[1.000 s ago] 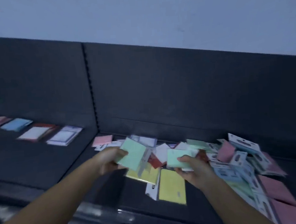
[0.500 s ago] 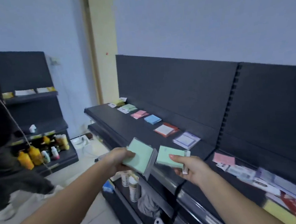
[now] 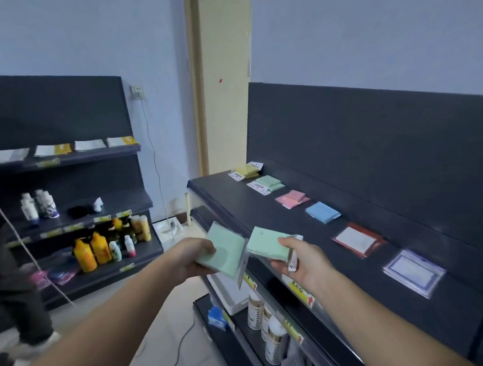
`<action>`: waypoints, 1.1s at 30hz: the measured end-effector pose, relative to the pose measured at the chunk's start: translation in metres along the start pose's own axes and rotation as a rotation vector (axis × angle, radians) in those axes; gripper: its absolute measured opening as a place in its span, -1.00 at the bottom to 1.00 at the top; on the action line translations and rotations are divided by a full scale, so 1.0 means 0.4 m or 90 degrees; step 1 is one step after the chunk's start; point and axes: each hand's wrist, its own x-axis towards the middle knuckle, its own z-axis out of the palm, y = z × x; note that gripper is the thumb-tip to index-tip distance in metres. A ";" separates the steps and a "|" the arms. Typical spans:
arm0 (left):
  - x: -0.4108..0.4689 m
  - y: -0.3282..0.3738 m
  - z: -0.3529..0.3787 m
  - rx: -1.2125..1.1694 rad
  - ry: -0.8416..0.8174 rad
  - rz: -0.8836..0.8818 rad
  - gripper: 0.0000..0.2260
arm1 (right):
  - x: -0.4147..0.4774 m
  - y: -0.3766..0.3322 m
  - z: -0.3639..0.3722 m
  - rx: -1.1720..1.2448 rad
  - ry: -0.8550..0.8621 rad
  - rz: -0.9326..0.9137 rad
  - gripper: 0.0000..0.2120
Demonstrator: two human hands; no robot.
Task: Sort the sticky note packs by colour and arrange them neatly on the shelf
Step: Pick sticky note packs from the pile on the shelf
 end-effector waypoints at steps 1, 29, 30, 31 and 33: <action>0.026 0.003 -0.004 0.007 -0.008 0.000 -0.86 | 0.024 0.002 0.013 0.000 -0.002 0.001 -0.98; 0.949 0.397 0.257 -0.029 -0.179 -0.021 -0.76 | 0.914 -0.304 0.142 0.140 0.196 0.002 -0.94; 0.981 0.409 0.270 -0.013 -0.197 -0.025 -0.76 | 0.936 -0.309 0.140 0.144 0.211 -0.002 -0.94; 1.014 0.420 0.282 0.002 -0.211 -0.029 -0.75 | 0.958 -0.313 0.140 0.141 0.225 -0.005 -0.94; 1.073 0.443 0.303 0.032 -0.231 -0.037 -0.75 | 1.006 -0.322 0.143 0.140 0.248 -0.009 -0.92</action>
